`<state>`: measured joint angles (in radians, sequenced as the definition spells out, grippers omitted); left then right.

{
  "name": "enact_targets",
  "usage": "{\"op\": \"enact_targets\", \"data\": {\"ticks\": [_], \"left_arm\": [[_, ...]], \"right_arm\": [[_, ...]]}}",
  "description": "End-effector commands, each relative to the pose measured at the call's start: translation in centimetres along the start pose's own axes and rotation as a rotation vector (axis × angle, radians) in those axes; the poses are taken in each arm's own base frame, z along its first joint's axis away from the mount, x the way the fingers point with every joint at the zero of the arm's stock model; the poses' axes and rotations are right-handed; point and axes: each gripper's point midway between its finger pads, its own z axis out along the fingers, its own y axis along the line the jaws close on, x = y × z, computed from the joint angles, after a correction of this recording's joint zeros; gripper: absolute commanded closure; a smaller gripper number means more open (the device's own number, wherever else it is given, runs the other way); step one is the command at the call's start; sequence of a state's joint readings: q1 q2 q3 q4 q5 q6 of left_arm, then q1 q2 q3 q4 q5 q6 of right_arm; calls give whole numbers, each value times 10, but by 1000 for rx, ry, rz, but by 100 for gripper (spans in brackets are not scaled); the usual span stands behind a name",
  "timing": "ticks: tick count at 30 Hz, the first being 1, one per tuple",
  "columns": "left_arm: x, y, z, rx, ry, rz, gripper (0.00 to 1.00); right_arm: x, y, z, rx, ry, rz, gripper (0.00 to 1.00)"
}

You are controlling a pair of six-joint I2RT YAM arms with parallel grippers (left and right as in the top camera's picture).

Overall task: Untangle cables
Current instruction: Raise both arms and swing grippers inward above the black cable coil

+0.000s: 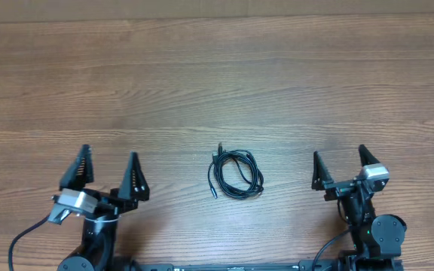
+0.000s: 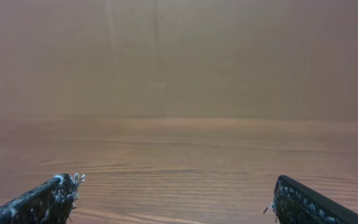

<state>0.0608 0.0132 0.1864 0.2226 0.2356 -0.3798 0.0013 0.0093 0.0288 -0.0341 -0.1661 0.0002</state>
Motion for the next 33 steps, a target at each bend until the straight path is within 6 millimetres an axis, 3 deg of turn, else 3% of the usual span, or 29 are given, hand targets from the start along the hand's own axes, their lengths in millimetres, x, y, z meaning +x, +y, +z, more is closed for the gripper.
{"op": "enact_targets", "data": {"ticks": [1, 6, 12, 17, 23, 26, 33], "left_arm": [[-15, -26, -3, 113, 3, 17, 0], [-45, -35, -3, 106, -25, 95, 0], [-73, -44, 13, 92, 38, 122, 0], [-96, -64, 34, 151, 167, 86, 0], [-114, -68, 54, 91, 366, 10, 0], [-121, -70, 55, 62, 448, -22, 0], [-119, -75, 35, 20, 567, -70, 0]], "right_arm": [[-55, 14, -10, -58, -114, -29, 0], [-126, 8, -33, 24, -222, -48, 0], [-185, 16, -50, 21, -249, -72, 0], [-196, 22, -51, 4, -112, -48, 0], [-226, 25, -58, 11, 13, -25, 0], [-237, 29, -66, 6, 92, -10, 0], [-243, 69, -104, -179, 252, 43, 0]]}}
